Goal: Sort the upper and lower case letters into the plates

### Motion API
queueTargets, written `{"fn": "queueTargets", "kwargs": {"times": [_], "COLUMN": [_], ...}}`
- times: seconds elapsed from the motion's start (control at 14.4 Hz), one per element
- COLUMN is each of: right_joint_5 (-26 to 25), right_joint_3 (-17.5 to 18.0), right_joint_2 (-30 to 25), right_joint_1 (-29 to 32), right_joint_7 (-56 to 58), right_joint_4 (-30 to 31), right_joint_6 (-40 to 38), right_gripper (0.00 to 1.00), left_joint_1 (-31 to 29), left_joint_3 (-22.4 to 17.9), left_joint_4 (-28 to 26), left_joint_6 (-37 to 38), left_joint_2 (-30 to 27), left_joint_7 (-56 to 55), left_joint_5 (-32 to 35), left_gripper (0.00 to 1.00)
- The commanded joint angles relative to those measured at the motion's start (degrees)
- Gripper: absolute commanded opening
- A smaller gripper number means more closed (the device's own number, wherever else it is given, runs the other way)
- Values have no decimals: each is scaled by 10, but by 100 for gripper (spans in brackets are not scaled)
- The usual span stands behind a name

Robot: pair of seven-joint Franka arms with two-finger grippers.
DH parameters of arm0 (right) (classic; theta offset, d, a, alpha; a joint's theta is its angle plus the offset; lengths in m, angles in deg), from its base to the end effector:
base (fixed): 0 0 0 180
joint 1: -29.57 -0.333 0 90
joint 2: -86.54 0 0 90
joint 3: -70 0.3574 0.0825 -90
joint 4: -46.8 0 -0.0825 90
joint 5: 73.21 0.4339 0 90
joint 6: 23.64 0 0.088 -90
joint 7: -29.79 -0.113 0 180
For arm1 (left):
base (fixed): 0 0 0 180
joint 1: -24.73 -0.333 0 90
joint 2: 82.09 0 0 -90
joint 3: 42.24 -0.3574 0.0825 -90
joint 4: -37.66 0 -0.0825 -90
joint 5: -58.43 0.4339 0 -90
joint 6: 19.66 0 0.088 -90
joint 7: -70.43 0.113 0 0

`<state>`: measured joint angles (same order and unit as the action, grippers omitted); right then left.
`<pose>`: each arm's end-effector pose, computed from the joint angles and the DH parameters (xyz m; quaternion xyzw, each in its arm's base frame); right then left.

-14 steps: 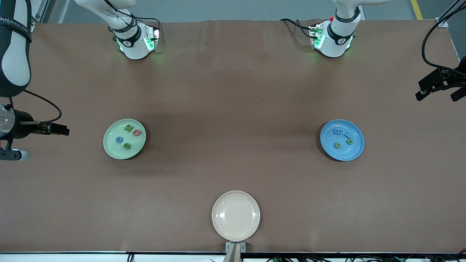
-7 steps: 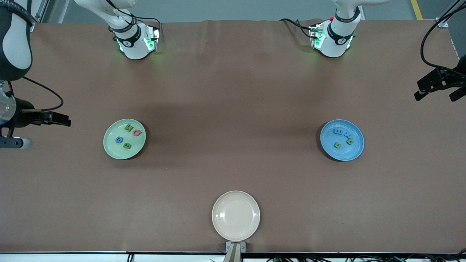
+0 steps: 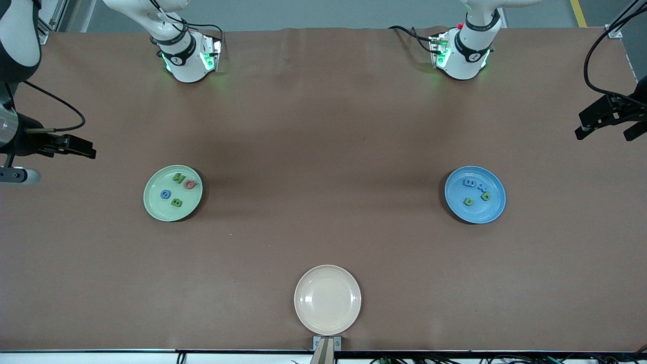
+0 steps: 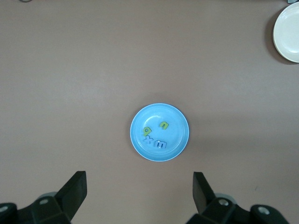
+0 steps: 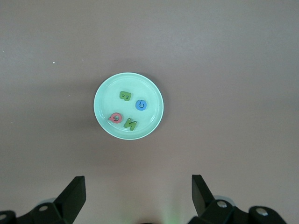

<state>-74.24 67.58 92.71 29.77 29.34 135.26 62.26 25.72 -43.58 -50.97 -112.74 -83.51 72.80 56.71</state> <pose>0.6287 -0.0295 0.6017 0.9967 -0.0267 -0.0763 0.0098 0.6021 0.0006 0.6925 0.9984 -0.0176 0.0515 0.0141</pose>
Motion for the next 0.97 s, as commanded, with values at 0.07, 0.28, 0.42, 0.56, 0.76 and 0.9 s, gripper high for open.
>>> {"fn": "queueTargets", "kwargs": {"times": [0.07,0.28,0.42,0.56,0.76,0.9], "right_joint_5": [5,5,5,5,5,5], "right_joint_3": [-10,-7,-7,-7,-6,-6], "right_joint_2": [-49,-78,-91,-93,-92,-91], "right_joint_1": [-5,-6,-6,-5,-6,-6], "right_joint_7": [0,1,2,3,2,1], "right_joint_4": [28,28,24,2,-23,-40], "right_joint_6": [-8,-33,-45,-67,-85,-86], "right_gripper": [100,100,100,100,100,100], "left_joint_1": [1,1,1,0,0,0], "left_joint_3": [0,0,0,0,0,0], "left_joint_4": [2,2,1,0,1,1], "left_joint_6": [7,7,8,7,7,8], "left_joint_2": [-4,-4,-4,-4,-4,-4], "left_joint_7": [3,3,2,3,1,1], "left_joint_5": [2,1,1,1,1,1], "left_gripper": [100,100,100,100,100,100]}}
